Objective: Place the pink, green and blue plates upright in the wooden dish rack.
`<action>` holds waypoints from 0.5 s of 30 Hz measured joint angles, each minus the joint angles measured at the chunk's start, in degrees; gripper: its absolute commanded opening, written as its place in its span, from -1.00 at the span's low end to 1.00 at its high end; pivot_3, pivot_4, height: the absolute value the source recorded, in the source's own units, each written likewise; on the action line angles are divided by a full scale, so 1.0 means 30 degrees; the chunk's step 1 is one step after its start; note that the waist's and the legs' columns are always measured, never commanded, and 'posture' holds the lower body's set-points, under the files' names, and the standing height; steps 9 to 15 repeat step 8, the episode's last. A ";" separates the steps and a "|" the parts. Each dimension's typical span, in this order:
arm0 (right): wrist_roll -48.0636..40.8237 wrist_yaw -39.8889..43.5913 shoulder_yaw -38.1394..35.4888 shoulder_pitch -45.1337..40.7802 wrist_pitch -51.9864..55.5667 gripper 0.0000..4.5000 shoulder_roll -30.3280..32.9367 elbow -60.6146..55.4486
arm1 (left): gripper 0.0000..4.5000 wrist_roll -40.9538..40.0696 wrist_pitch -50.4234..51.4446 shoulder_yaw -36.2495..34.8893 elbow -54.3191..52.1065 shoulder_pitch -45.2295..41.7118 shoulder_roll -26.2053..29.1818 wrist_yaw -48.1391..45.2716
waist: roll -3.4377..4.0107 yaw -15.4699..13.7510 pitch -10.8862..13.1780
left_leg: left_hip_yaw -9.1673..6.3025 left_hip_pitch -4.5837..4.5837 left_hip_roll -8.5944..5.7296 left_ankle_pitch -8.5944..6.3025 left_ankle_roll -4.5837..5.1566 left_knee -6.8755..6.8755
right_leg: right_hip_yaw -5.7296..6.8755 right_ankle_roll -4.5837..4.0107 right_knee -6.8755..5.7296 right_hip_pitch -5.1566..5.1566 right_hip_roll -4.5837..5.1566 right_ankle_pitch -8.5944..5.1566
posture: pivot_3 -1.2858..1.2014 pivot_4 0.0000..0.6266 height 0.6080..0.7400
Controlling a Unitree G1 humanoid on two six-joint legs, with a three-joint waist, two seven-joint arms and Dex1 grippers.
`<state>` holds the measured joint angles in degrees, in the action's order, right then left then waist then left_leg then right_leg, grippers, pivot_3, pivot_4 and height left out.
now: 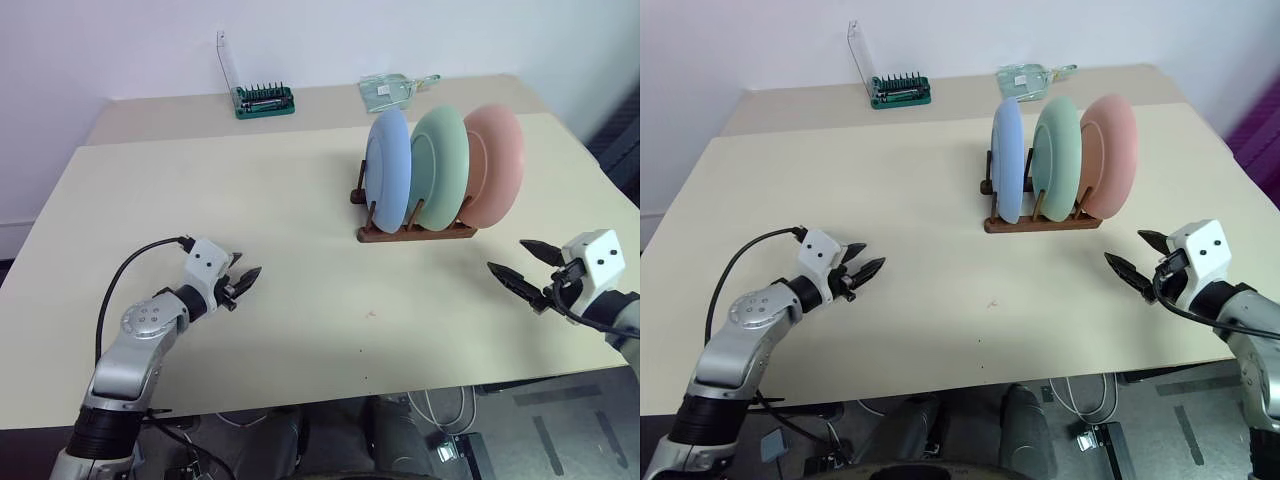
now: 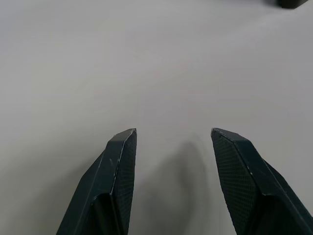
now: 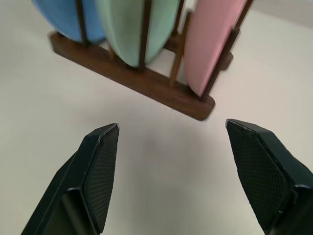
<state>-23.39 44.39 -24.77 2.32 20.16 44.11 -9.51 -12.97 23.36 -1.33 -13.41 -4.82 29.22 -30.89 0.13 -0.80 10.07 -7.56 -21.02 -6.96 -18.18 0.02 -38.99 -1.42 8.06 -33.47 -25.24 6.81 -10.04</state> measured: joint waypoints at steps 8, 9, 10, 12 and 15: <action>0.1069 0.0809 0.1565 -0.2355 -0.1460 0.58 0.0128 0.3397 | 0.10 0.0518 0.0034 -0.0037 -0.1426 0.1531 -0.0156 0.1032 | 0.0003 0.0028 -0.0001 | -0.0005 0.0001 0.0001 0.0002 -0.0006 0.0004 | 0.0001 -0.0001 0.0001 -0.0004 -0.0002 -0.0001 | 0.03 -0.52 1.00; 0.1069 0.0809 0.1565 -0.2355 -0.1460 0.58 0.0128 0.3397 | 0.10 0.0518 0.0034 -0.0037 -0.1426 0.1531 -0.0156 0.1032 | 0.0003 0.0028 -0.0001 | -0.0005 0.0001 0.0001 0.0002 -0.0006 0.0004 | 0.0001 -0.0001 0.0001 -0.0004 -0.0002 -0.0001 | 0.03 -0.52 1.00; 0.1069 0.0809 0.1565 -0.2355 -0.1460 0.58 0.0128 0.3397 | 0.10 0.0518 0.0034 -0.0037 -0.1426 0.1531 -0.0156 0.1032 | 0.0003 0.0028 -0.0001 | -0.0005 0.0001 0.0001 0.0002 -0.0006 0.0004 | 0.0001 -0.0001 0.0001 -0.0004 -0.0002 -0.0001 | 0.03 -0.52 1.00; 0.1069 0.0809 0.1565 -0.2355 -0.1460 0.58 0.0128 0.3397 | 0.10 0.0518 0.0034 -0.0037 -0.1426 0.1531 -0.0156 0.1032 | 0.0003 0.0028 -0.0001 | -0.0005 0.0001 0.0001 0.0002 -0.0006 0.0004 | 0.0001 -0.0001 0.0001 -0.0004 -0.0002 -0.0001 | 0.03 -0.52 1.00; 0.1069 0.0809 0.1565 -0.2355 -0.1460 0.58 0.0128 0.3397 | 0.10 0.0518 0.0034 -0.0037 -0.1426 0.1531 -0.0156 0.1032 | 0.0003 0.0028 -0.0001 | -0.0005 0.0001 0.0001 0.0002 -0.0006 0.0004 | 0.0001 -0.0001 0.0001 -0.0004 -0.0002 -0.0001 | 0.03 -0.52 1.00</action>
